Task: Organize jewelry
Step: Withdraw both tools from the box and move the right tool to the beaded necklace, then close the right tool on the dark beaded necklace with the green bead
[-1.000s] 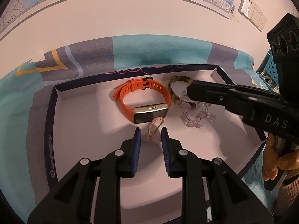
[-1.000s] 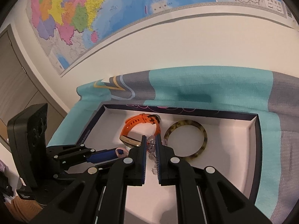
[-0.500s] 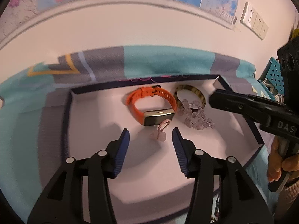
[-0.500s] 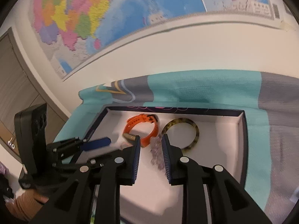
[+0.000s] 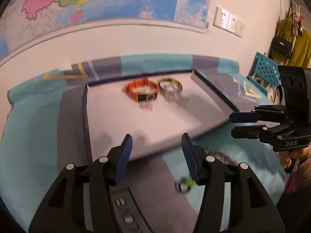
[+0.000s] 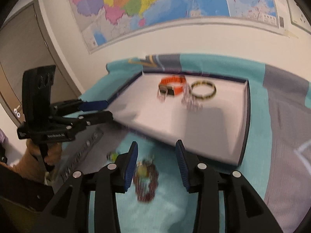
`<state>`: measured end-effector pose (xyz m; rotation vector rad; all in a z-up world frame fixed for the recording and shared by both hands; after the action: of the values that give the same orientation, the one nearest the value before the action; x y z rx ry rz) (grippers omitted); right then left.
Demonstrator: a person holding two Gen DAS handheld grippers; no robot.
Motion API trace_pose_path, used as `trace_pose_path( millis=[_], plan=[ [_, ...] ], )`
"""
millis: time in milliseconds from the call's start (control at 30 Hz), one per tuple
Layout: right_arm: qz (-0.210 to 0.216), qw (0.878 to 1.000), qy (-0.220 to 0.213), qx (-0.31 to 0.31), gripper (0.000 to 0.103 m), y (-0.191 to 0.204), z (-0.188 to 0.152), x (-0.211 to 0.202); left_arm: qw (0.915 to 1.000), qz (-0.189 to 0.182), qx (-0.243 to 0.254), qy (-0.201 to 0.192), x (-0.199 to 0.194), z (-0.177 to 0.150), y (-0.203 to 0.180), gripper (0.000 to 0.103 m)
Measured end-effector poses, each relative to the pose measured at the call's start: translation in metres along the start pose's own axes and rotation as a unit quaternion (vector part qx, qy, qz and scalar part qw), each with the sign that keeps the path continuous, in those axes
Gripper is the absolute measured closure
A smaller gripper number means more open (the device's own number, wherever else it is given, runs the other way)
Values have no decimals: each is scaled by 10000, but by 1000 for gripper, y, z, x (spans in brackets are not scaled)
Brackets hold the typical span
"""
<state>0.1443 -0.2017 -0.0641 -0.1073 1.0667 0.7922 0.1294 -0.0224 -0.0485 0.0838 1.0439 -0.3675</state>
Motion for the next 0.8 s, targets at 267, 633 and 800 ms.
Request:
trace_pose_path(
  millis=[267, 633, 800],
  plan=[
    [-94, 9996, 257, -102, 69, 15, -25, 17, 9994, -18, 24, 337, 13, -43, -7, 51],
    [-346, 9980, 486, -208, 83, 25, -33, 33, 9989, -22, 101, 451, 17, -56, -16, 49],
    [-499, 9969, 528, -306, 90, 25, -42, 29, 9988, -46, 100, 481, 18, -58, -18, 48]
  ],
)
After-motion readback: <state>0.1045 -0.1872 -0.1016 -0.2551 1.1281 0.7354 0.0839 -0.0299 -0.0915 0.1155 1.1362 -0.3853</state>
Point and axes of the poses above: each gripper's, at about its wrist camera, not at the fingertips, and x roughly the way its jaws point, y to its left, z to its top, the point moved 8 cm from there along x, roughly the way its jaws point, and after that the axes turned 15 degrees about y, right-handed, at the moved point
